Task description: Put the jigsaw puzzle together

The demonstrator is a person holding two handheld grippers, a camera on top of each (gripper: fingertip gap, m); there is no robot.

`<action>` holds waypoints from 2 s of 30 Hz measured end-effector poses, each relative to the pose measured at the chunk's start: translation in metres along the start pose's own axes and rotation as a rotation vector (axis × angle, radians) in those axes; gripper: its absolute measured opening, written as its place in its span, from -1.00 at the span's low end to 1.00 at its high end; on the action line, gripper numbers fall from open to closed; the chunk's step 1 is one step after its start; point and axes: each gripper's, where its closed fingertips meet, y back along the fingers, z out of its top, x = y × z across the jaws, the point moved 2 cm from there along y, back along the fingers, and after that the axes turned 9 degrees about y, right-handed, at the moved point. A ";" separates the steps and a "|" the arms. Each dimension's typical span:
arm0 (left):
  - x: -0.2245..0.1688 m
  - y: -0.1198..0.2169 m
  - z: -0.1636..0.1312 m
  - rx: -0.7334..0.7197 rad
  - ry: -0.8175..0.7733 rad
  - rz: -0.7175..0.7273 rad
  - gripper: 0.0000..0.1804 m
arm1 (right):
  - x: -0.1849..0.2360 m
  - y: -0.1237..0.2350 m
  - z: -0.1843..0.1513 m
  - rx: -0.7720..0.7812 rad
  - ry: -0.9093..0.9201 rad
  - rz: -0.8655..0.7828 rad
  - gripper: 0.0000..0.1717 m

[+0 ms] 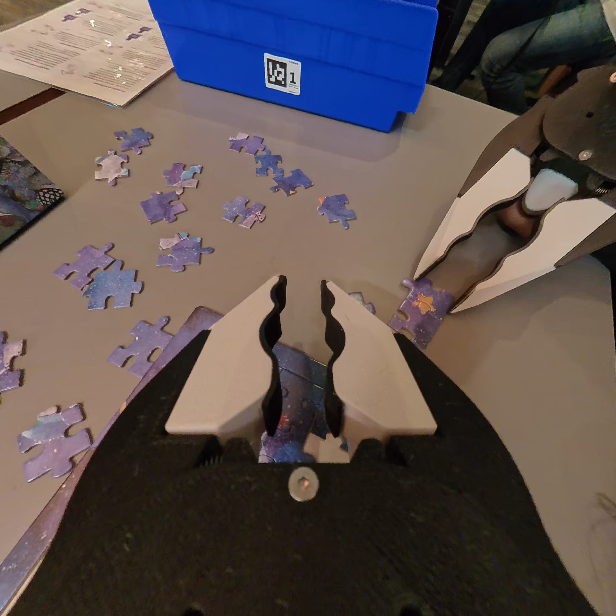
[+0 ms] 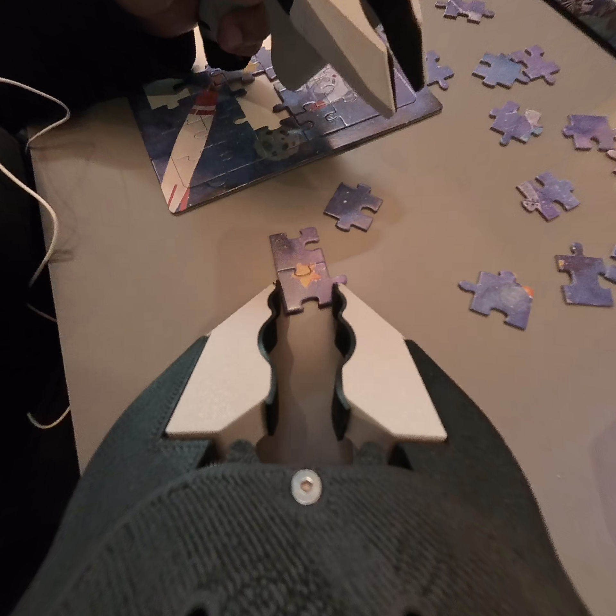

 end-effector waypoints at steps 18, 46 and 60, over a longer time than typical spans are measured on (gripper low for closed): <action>0.015 0.019 0.015 -0.077 0.012 0.070 -0.79 | -0.012 0.006 -0.002 -0.021 -0.053 -0.052 -0.72; 0.255 0.214 -0.023 -0.154 0.128 0.541 -1.00 | -0.187 -0.055 0.141 -0.176 -0.067 -0.439 -0.66; 0.257 0.203 -0.040 -0.086 0.127 0.499 -0.84 | -0.209 0.033 0.069 -0.238 -0.244 -0.668 -0.76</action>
